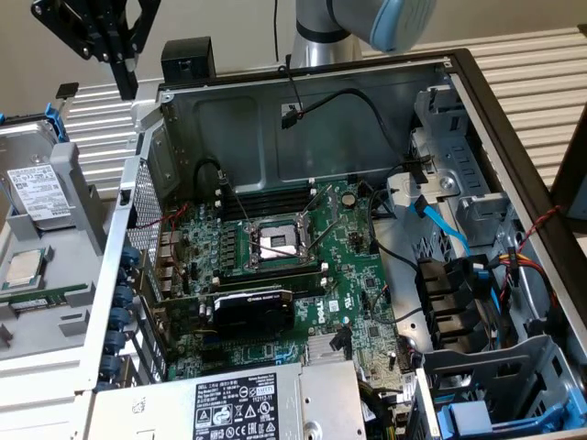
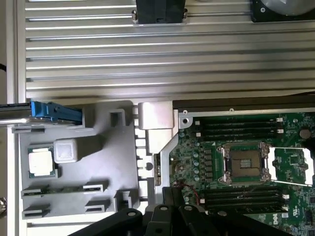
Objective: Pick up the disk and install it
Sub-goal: 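Reach for the disk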
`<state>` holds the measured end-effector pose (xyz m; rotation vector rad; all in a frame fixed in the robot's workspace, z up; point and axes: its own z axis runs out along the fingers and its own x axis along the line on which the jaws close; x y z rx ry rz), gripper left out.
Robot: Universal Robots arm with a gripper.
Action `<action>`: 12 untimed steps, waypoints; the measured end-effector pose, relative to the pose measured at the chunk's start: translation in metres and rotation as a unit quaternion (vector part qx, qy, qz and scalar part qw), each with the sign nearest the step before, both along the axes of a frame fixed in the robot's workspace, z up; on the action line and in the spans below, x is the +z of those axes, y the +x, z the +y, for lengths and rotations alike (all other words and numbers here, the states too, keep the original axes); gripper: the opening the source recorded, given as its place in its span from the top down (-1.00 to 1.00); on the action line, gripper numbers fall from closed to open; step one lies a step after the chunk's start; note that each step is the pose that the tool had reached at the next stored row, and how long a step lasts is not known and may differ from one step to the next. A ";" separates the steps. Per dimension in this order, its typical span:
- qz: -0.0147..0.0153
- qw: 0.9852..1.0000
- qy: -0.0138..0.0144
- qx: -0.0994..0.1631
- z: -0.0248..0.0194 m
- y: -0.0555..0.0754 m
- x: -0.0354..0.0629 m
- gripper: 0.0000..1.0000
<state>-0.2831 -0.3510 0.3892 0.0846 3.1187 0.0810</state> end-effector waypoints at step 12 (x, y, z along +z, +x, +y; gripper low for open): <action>0.000 1.000 0.000 0.000 0.0050 -0.042 -0.0036 0.79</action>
